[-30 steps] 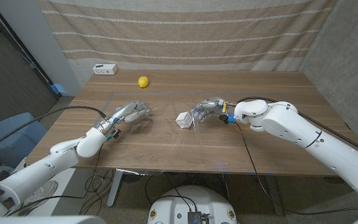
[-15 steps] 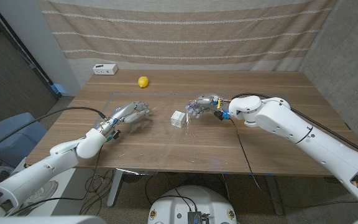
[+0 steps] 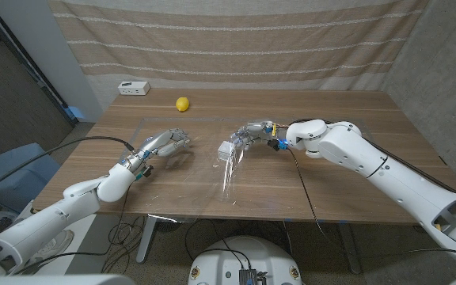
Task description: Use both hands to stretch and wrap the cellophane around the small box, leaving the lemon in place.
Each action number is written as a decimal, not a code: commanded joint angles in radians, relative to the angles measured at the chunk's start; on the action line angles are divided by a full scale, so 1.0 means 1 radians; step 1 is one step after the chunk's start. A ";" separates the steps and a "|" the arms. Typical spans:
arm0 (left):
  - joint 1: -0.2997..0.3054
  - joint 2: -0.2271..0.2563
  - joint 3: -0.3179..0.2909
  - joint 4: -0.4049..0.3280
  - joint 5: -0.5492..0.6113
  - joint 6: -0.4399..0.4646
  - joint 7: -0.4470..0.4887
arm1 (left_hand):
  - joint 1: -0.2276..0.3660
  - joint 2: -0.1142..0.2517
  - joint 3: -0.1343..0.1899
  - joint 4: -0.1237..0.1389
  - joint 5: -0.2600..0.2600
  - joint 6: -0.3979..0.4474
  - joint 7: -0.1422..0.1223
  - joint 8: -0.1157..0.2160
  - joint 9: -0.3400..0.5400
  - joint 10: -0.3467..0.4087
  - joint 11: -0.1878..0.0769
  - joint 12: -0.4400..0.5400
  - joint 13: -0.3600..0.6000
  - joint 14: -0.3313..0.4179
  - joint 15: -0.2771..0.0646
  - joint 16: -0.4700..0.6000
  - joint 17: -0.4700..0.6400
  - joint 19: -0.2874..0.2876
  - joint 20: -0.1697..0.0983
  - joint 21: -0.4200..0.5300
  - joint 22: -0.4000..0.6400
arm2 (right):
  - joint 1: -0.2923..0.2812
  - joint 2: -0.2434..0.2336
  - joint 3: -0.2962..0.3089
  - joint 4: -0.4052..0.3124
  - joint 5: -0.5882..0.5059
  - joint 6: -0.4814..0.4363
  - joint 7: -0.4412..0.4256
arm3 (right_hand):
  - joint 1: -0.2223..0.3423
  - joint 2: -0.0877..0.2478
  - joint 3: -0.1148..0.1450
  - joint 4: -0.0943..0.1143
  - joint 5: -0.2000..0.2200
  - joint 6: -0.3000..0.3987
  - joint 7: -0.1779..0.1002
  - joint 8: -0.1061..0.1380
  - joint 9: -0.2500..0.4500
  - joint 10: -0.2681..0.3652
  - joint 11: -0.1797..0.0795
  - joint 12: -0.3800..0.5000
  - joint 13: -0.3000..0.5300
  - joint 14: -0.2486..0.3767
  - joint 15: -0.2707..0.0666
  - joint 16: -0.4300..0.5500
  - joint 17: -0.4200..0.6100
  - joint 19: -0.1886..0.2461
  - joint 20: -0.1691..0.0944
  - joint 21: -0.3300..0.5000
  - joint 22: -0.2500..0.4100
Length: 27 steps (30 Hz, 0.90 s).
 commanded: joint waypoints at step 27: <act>0.007 -0.006 -0.001 -0.014 -0.008 0.025 0.002 | 0.005 0.010 0.009 0.006 -0.001 -0.006 -0.002 0.002 0.002 -0.005 0.001 -0.002 0.003 0.003 -0.023 -0.002 0.005 0.005 0.001 -0.001 0.003 | 0.107 0.094 -0.091 0.314 -0.037 0.298 0.466 | -0.567 -0.310 -0.309 0.123 -0.004 -0.636 -0.050 -0.103 -0.049 -0.590 0.100 -0.360 -0.059 -0.654 0.276 -0.109 -0.117 -0.390 0.259 -0.219 -0.015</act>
